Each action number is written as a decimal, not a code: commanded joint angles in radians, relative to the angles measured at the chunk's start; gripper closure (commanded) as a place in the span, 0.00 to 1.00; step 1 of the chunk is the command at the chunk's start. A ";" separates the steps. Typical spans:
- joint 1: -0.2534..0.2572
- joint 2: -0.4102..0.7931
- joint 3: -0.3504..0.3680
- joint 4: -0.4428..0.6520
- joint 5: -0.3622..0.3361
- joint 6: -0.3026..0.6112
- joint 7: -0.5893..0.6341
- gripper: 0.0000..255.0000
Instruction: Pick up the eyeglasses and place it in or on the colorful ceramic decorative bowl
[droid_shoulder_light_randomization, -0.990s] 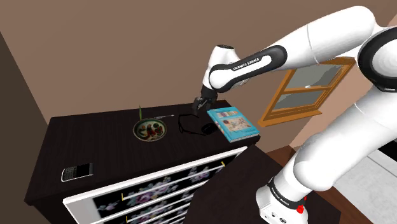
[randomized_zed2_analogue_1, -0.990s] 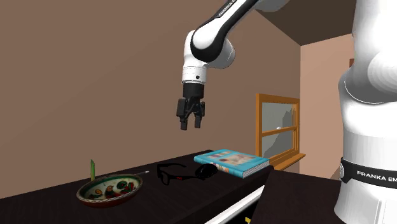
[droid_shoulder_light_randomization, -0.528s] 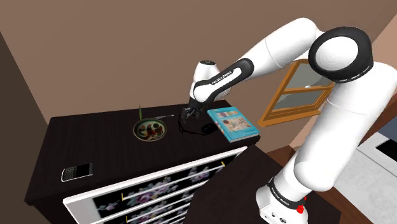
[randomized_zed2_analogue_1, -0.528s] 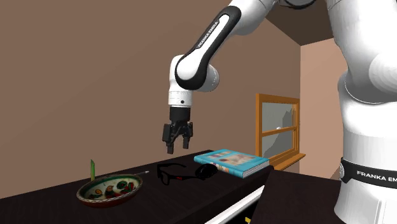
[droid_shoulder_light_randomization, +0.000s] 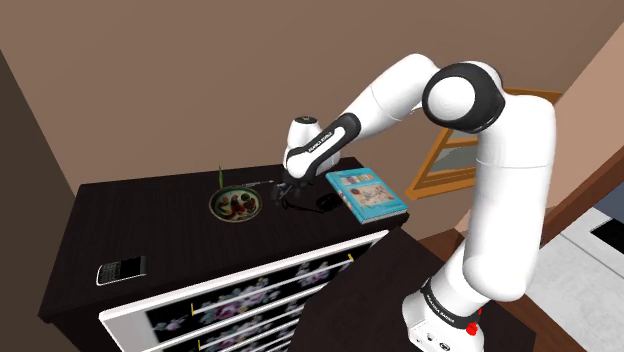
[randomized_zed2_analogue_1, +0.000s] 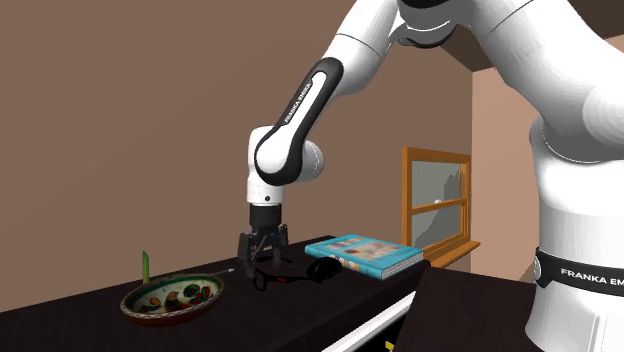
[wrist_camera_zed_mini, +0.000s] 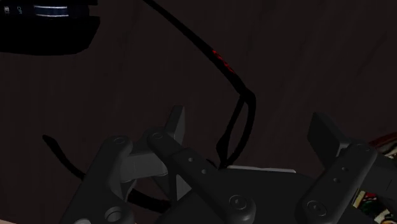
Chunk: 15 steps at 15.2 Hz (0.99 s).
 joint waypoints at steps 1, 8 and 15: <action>0.005 0.030 -0.002 0.014 -0.002 0.015 0.006 0.00; 0.007 0.087 -0.005 0.028 -0.006 0.058 0.008 0.00; 0.007 0.087 -0.005 0.028 -0.006 0.058 0.008 1.00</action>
